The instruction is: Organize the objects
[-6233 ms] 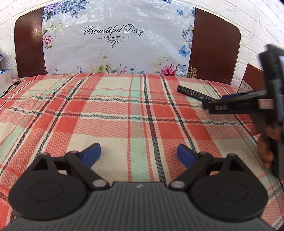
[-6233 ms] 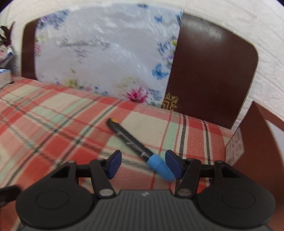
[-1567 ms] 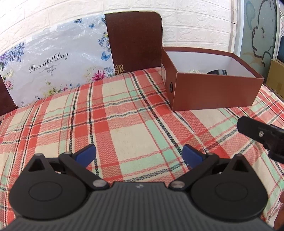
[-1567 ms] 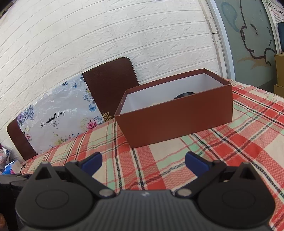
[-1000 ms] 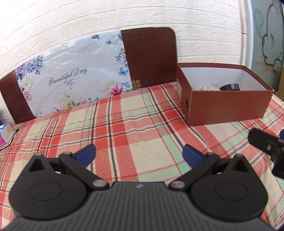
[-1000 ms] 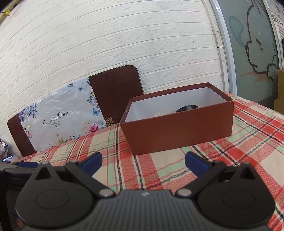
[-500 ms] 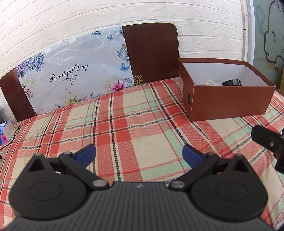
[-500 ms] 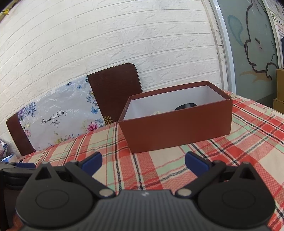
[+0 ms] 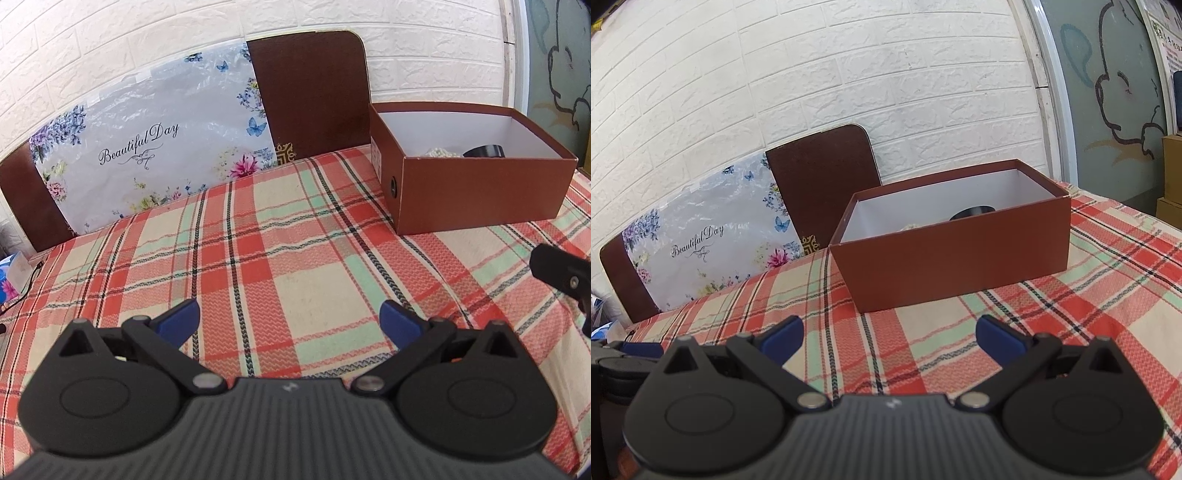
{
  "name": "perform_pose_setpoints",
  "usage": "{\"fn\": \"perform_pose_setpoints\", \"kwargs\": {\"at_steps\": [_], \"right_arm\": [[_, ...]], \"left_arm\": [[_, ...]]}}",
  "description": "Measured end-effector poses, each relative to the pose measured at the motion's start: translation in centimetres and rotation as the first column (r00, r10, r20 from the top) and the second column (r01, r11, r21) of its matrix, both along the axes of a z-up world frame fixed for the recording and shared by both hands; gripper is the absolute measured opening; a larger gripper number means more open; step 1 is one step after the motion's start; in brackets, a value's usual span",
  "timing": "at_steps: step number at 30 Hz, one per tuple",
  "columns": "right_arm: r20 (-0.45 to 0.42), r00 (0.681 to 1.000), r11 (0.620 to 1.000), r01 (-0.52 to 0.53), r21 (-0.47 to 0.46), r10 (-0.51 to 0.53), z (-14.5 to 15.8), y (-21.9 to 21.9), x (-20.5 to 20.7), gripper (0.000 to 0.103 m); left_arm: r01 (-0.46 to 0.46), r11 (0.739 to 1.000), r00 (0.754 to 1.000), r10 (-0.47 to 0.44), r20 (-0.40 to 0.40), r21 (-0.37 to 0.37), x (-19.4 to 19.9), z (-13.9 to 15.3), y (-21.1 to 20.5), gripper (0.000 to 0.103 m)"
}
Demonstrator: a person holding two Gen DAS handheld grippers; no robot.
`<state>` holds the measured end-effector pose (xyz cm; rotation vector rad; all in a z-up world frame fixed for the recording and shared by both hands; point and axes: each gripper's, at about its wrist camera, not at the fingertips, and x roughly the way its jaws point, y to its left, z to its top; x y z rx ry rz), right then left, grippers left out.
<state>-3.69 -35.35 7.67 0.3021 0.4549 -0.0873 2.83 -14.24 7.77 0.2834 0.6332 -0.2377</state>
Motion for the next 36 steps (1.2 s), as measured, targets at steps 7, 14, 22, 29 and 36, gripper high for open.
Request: {"fn": "perform_pose_setpoints", "kwargs": {"at_steps": [7,14,22,29,36], "right_arm": [[-0.007,1.0,1.0,0.002,0.003,-0.002,-0.2,-0.3,0.1,0.103],[-0.019,1.0,1.0,0.01,0.003,-0.01,-0.5,-0.2,0.2,0.103],[-0.036,0.999,1.0,0.018,0.008,-0.018,-1.0,-0.3,0.3,0.103],[-0.044,0.999,1.0,0.019,0.008,-0.018,-1.2,-0.5,0.4,0.103],[-0.051,0.998,1.0,0.023,0.01,-0.023,-1.4,-0.4,0.5,0.103]], "left_arm": [[0.01,1.0,1.0,-0.01,-0.023,0.013,0.1,-0.4,-0.3,0.103],[0.012,1.0,0.999,-0.011,-0.046,0.014,0.3,-0.6,-0.4,0.103],[0.02,1.0,0.997,-0.019,-0.068,0.017,0.3,-1.0,-0.6,0.103],[0.034,0.999,0.995,-0.032,-0.097,0.019,0.5,-1.4,-0.7,0.103],[0.036,0.999,0.993,-0.033,-0.117,0.017,0.6,-1.7,-0.8,0.103]]}}
